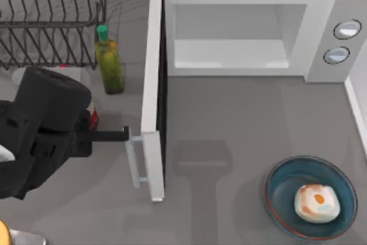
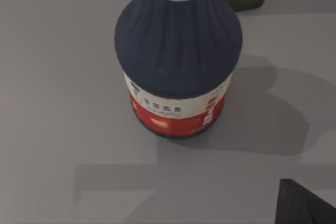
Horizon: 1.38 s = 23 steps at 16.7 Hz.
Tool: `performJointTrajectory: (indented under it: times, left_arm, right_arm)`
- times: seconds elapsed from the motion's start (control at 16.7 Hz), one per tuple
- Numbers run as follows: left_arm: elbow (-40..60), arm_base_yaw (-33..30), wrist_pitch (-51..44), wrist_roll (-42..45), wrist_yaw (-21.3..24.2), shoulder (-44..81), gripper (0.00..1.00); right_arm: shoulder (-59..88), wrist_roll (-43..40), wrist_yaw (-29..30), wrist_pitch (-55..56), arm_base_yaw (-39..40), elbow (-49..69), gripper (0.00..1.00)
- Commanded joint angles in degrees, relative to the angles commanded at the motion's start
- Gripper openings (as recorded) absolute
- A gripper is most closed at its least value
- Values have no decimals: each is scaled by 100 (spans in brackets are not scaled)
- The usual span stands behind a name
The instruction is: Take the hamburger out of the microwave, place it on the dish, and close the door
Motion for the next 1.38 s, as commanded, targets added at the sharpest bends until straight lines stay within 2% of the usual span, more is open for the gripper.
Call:
performJointTrajectory:
  times: [0.3, 0.72, 1.14, 1.38]
  left_arm:
    - [-808, 15, 1129, 24, 9, 345, 0]
    - [-646, -191, 1113, -70, -42, 364, 0]
    - [621, -1746, 740, -1400, -961, 1903, 0]
    - [795, -1926, 684, -1576, -1097, 2079, 0]
  right_arm:
    - [0, 0, 0, 0, 0, 0, 100]
    - [0, 0, 0, 0, 0, 0, 100]
    - [0, 0, 0, 0, 0, 0, 100]
    - [0, 0, 0, 0, 0, 0, 100]
